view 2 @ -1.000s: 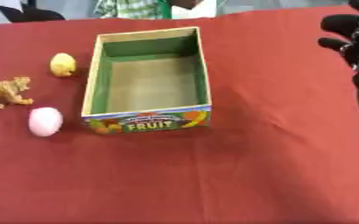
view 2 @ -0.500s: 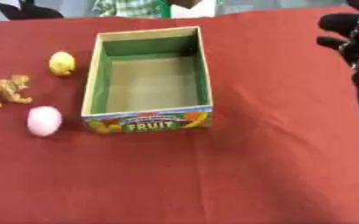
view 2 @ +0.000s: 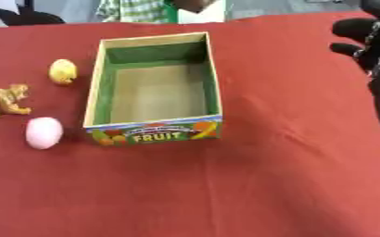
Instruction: Pick up objects on the table and place them in the box.
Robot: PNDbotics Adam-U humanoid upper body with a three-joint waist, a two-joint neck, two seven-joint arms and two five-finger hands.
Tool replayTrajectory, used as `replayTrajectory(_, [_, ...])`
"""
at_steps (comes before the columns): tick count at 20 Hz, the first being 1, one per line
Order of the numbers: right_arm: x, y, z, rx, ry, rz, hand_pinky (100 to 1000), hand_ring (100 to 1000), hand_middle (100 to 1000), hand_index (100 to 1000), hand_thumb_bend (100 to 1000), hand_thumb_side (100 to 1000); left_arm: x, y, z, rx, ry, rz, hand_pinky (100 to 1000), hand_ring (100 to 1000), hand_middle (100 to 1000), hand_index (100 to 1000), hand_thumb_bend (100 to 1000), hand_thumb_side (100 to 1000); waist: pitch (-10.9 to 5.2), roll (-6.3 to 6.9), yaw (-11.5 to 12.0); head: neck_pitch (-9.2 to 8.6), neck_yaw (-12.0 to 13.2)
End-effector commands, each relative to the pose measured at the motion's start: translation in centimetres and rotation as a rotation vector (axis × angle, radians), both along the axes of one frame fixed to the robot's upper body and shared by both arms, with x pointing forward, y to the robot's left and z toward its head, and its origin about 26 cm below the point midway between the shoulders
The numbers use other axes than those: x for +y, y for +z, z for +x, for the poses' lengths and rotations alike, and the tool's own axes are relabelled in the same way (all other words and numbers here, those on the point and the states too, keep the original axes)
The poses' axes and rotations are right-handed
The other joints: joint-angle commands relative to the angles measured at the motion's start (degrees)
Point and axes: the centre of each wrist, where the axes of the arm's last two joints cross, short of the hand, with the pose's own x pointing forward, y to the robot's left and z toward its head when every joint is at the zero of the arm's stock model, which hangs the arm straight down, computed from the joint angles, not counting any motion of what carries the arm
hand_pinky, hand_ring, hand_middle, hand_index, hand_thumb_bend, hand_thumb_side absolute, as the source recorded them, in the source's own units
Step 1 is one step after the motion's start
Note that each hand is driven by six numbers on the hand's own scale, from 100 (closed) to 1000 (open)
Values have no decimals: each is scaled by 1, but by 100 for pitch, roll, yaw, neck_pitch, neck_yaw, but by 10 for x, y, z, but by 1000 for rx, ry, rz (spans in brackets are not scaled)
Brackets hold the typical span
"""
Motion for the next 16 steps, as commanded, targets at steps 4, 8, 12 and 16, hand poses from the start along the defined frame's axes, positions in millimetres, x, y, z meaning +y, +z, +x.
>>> replayTrajectory(4, [-1, 9, -2, -21, 14, -29, 831, 868, 749, 959, 100, 1000, -1, 20, 12, 169, 46, 145, 731, 848, 842, 998, 546, 860, -111, -2, -22, -80, 19])
replayTrajectory(8, [0, 9, -2, -17, 19, -31, 831, 869, 749, 960, 100, 1000, -6, 21, 24, 288, 50, 170, 742, 860, 844, 1000, 566, 856, -106, -3, -36, -104, 37])
replayTrajectory(12, [0, 9, -2, -17, 21, -32, 831, 869, 749, 959, 100, 1000, -11, 22, 28, 359, 58, 209, 745, 867, 852, 1000, 580, 847, -95, -10, -47, -136, 47])
replayTrajectory(16, [0, 8, -2, -14, 19, -34, 831, 869, 748, 960, 100, 1000, -10, 16, 32, 451, 83, 224, 754, 890, 884, 1000, 604, 778, -76, 0, -60, -165, 56])
